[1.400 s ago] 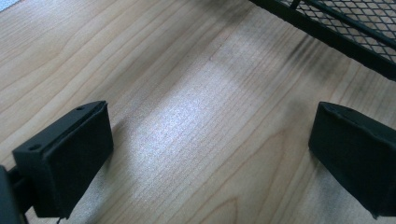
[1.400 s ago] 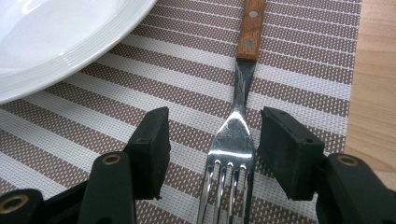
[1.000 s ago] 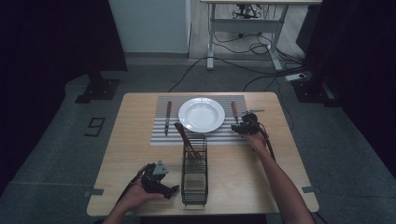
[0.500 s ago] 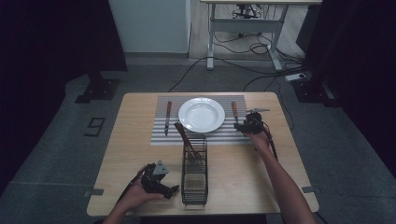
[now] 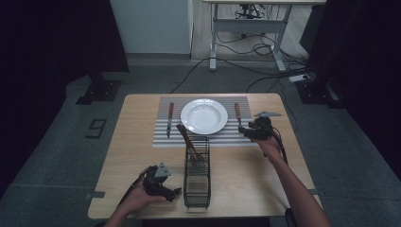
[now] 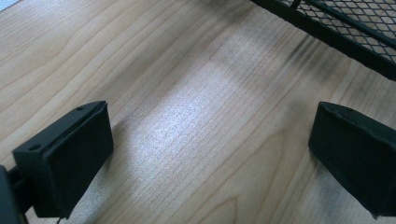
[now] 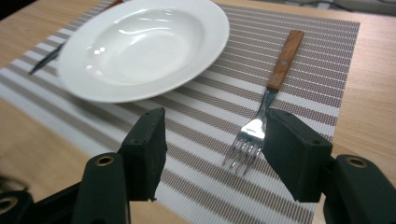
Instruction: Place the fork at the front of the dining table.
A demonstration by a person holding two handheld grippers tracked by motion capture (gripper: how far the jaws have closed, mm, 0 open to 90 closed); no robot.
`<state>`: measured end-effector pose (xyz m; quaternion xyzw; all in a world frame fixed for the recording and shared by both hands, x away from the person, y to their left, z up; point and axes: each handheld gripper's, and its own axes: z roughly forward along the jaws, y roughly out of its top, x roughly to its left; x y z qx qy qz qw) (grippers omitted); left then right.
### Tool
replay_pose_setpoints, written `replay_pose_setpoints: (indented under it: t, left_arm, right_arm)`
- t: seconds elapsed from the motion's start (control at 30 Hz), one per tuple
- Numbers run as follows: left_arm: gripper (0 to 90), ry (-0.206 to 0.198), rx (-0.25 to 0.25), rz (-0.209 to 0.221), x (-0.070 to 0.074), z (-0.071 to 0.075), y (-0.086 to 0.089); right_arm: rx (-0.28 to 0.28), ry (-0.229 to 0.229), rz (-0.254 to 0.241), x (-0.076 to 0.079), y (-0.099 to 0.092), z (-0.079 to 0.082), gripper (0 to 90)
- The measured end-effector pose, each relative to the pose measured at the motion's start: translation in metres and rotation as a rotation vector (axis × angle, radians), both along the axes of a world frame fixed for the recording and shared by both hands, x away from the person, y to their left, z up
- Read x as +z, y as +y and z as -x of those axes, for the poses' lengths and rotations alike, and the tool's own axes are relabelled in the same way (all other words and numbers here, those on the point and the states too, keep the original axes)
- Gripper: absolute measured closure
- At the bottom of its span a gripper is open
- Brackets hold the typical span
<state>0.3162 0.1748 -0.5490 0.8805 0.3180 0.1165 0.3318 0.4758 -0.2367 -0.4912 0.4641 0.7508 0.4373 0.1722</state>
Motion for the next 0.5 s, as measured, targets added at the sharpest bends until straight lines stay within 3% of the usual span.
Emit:
replay_pose_setpoints:
  t: [0.1,0.13,0.3,0.5]
  left_arm:
    - [0.0,0.000,0.000,0.000,0.000,0.000,0.000]
    - [0.0,0.000,0.000,0.000,0.000,0.000,0.000]
    - [0.0,0.000,0.000,0.000,0.000,0.000,0.000]
    - [0.0,0.000,0.002,0.000,0.000,0.000,0.000]
  right_arm:
    - [0.017,-0.007,-0.007,0.003,-0.002,0.010,39.4]
    - [0.039,-0.019,-0.011,0.006,-0.004,0.022,39.3]
    - [0.096,-0.033,-0.012,0.008,-0.005,0.049,39.0]
    - [0.152,-0.029,-0.006,0.001,-0.002,0.080,38.8]
